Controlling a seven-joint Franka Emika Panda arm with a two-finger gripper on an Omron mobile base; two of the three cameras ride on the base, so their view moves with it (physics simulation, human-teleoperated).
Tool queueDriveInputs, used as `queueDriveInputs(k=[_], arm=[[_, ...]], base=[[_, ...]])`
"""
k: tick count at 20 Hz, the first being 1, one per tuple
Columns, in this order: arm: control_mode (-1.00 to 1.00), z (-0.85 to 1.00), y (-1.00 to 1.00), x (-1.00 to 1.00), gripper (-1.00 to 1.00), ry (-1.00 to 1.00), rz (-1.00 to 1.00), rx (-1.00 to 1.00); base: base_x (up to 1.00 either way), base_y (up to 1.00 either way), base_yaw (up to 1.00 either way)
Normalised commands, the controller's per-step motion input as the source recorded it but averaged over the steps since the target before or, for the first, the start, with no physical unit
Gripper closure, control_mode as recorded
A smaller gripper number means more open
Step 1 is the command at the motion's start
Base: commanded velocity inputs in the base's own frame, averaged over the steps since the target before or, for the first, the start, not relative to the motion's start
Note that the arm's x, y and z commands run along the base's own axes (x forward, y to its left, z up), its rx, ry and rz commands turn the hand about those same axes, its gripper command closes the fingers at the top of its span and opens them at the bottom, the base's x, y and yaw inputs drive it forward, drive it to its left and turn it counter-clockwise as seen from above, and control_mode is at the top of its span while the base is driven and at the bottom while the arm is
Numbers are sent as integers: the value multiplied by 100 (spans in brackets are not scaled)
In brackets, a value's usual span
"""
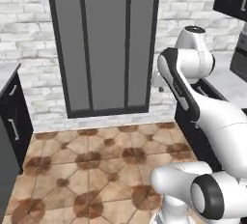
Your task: Navigate to the toaster oven.
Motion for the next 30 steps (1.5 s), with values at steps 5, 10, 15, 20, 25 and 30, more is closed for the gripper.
queueDriveInputs(k=[5, 10, 15, 20, 25, 30], arm=[[100, 0, 0, 0, -100, 0, 0, 0], [100, 0, 0, 0, -100, 0, 0, 0], [100, 0, 0, 0, -100, 0, 0, 0], [100, 0, 0, 0, -100, 0, 0, 0], [100, 0, 0, 0, -100, 0, 0, 0], [100, 0, 0, 0, -100, 0, 0, 0]], base=[[98, 8, -23], [100, 27, -48], [100, 28, -56], [97, 25, -65], [79, 17, -72], [63, 9, -72]])
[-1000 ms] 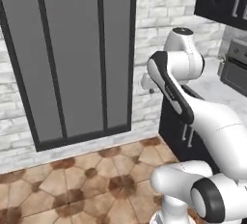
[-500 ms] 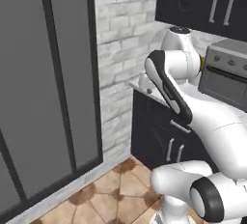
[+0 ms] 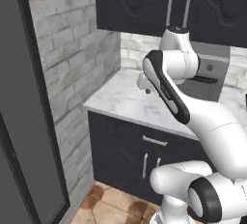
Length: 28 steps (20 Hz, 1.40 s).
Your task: Navigate to the toaster oven.
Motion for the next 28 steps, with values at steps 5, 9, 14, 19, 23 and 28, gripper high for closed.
queueDriveInputs(k=[5, 9, 14, 19, 23, 28], arm=[[100, 0, 0, 0, -100, 0, 0, 0], [100, 0, 0, 0, -100, 0, 0, 0], [100, 0, 0, 0, -100, 0, 0, 0], [100, 0, 0, 0, -100, 0, 0, 0], [100, 0, 0, 0, -100, 0, 0, 0], [100, 0, 0, 0, -100, 0, 0, 0]], base=[[44, 4, -70], [48, 11, -68], [41, 25, -63], [19, 47, -55], [2, 59, -43], [13, 69, -29]])
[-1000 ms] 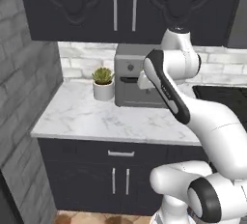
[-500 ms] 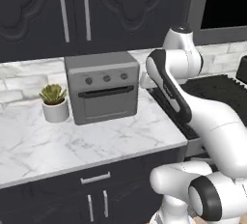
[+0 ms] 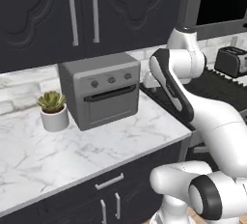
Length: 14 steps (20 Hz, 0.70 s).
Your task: Navigate to the toaster oven.
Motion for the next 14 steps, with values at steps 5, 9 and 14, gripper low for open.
queueDriveInputs(k=[5, 9, 14], arm=[[100, 0, 0, 0, -100, 0, 0, 0], [100, 0, 0, 0, -100, 0, 0, 0], [100, 0, 0, 0, -100, 0, 0, 0]], base=[[21, 33, -6], [43, -8, 17], [50, -23, 30]])
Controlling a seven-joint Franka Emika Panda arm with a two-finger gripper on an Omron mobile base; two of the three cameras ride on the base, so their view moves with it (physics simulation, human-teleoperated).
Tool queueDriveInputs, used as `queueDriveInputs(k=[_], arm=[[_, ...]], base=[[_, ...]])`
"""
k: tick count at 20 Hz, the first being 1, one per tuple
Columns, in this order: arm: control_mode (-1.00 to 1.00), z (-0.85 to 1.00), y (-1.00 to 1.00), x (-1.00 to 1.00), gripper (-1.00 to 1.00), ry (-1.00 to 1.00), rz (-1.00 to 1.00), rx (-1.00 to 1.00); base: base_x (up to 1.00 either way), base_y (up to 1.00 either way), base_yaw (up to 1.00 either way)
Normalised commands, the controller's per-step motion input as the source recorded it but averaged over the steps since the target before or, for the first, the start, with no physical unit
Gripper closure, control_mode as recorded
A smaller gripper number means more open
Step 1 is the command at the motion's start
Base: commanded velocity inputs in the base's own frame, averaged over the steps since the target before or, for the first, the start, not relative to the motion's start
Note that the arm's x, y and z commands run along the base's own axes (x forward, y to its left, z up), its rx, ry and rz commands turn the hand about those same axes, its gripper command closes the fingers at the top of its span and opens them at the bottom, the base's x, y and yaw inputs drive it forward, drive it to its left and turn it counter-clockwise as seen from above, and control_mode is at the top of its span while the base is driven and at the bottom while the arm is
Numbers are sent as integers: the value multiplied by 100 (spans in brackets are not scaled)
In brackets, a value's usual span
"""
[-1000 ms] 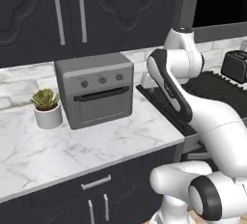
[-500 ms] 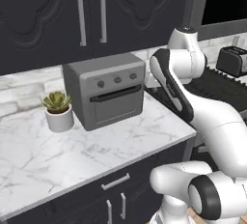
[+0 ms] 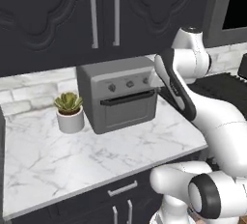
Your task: Navigate to the toaster oven.
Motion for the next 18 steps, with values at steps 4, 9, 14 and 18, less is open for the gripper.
queueDriveInputs(k=[4, 9, 14, 18], arm=[[100, 0, 0, 0, -100, 0, 0, 0], [100, 0, 0, 0, -100, 0, 0, 0], [100, 0, 0, 0, -100, 0, 0, 0], [100, 0, 0, 0, -100, 0, 0, 0]], base=[[48, -9, 29], [26, -8, 20], [13, -11, 13], [31, -17, 14]])
